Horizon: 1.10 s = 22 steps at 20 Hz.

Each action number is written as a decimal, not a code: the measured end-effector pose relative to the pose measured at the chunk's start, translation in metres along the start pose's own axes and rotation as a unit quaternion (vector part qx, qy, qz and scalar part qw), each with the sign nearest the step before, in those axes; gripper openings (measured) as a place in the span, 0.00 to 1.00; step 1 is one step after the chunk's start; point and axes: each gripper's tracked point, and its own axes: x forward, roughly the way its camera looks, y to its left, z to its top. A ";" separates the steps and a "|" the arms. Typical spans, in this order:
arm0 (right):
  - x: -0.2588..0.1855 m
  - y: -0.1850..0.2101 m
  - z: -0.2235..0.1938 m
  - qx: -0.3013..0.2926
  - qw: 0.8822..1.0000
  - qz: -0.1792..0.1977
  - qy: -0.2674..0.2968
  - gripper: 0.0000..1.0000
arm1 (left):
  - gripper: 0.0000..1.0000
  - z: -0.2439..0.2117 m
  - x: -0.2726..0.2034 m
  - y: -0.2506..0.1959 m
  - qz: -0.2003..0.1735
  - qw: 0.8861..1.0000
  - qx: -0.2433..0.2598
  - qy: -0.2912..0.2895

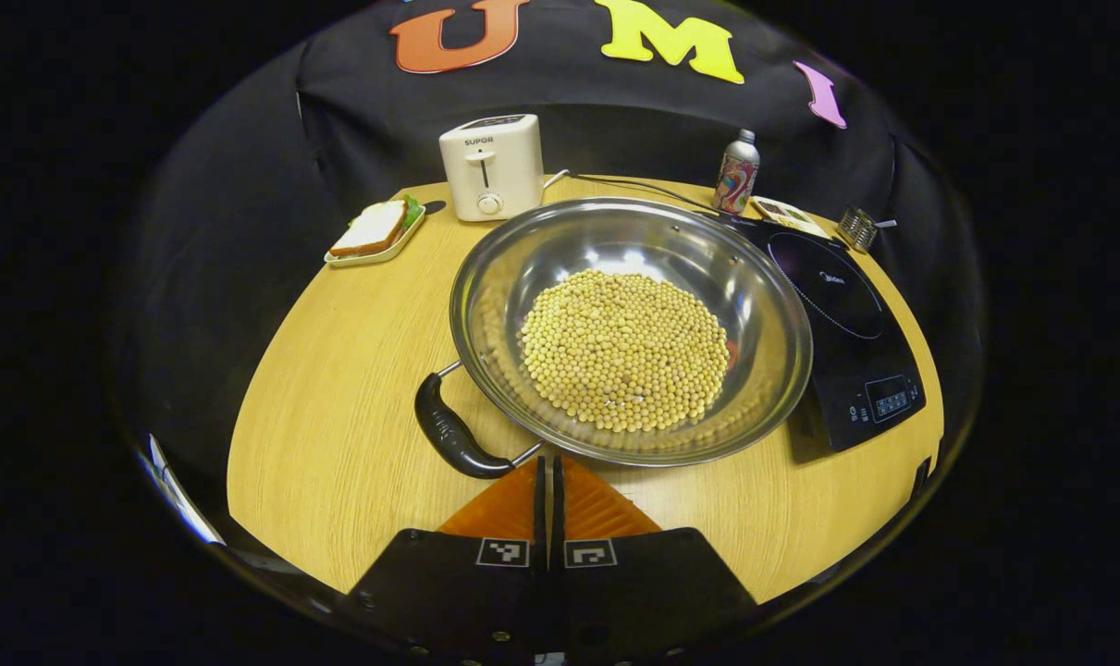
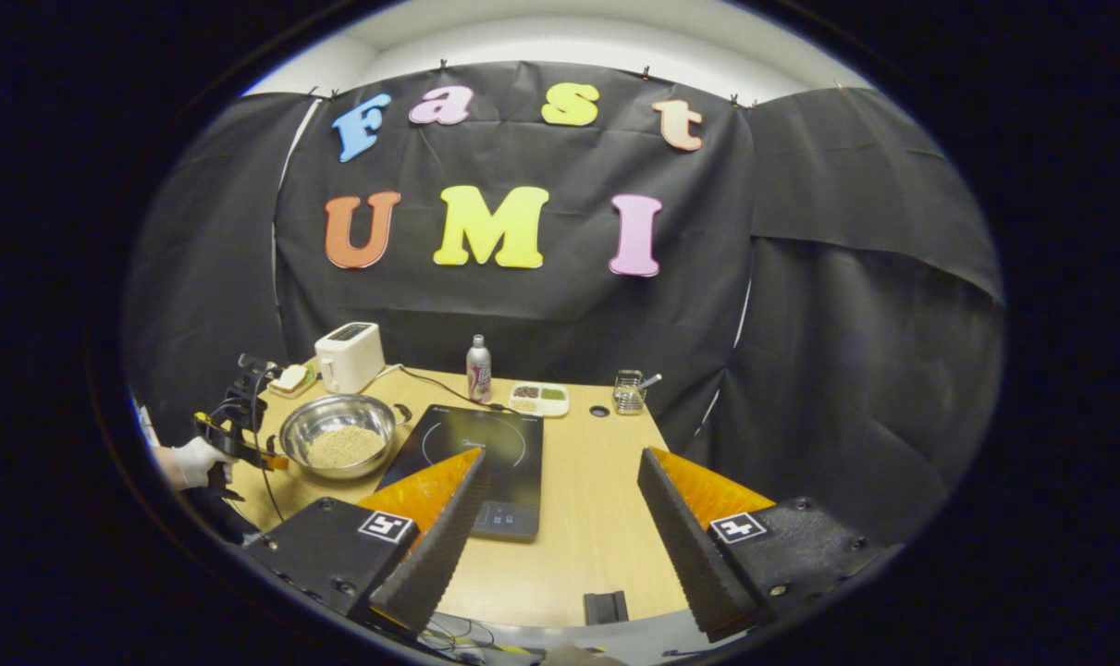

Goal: First push the handle of the pot to place it horizontally, then grasp the pot with both hands and set it on the induction cooktop.

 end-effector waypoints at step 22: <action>0.002 0.000 0.009 0.008 1.000 -0.015 0.009 1.00 | 0.00 0.050 0.037 0.072 0.014 0.999 -0.049 0.005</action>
